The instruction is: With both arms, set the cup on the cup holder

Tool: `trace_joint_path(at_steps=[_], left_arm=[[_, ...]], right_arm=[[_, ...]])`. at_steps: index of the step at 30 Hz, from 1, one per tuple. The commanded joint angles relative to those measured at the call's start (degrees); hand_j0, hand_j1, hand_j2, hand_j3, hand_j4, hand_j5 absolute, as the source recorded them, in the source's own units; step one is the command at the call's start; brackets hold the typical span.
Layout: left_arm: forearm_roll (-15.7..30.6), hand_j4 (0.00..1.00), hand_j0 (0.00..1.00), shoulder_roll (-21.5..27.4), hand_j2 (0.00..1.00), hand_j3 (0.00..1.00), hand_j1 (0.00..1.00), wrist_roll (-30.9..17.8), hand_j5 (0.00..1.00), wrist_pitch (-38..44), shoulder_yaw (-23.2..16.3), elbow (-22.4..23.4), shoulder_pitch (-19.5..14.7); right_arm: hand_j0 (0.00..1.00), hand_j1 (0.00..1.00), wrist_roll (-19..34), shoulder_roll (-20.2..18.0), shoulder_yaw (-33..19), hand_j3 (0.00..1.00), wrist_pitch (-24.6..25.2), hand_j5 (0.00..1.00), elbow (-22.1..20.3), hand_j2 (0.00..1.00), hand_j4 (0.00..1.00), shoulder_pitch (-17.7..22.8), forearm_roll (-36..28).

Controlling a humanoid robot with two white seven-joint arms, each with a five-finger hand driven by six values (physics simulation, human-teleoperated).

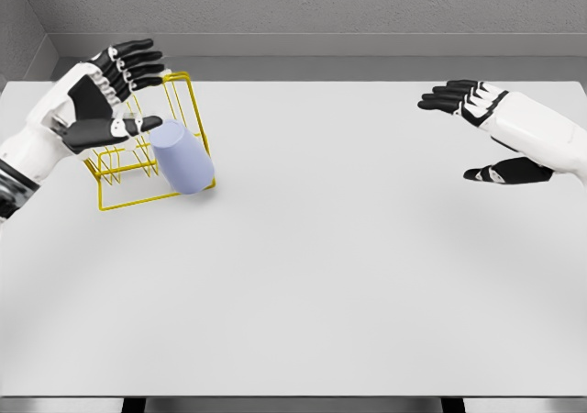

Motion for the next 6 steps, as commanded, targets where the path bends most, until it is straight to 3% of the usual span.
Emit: trace_joint_path(at_steps=[1, 6], left_arm=[[0.1, 1.0, 1.0, 2.1, 1.0, 1.0, 1.0, -0.1, 1.0, -0.9, 2.1, -1.2, 0.5], [0.1, 1.0, 1.0, 5.0, 1.0, 1.0, 1.0, 0.0, 1.0, -4.5, 5.9, -1.6, 4.8]], right_arm=[[1.0, 1.0, 0.0, -0.1, 0.0, 1.0, 0.2, 1.0, 0.2, 1.0, 1.0, 0.0, -0.3], [1.0, 1.0, 0.0, 0.9, -0.1, 1.0, 0.2, 1.0, 0.1, 1.0, 1.0, 0.4, -0.5]])
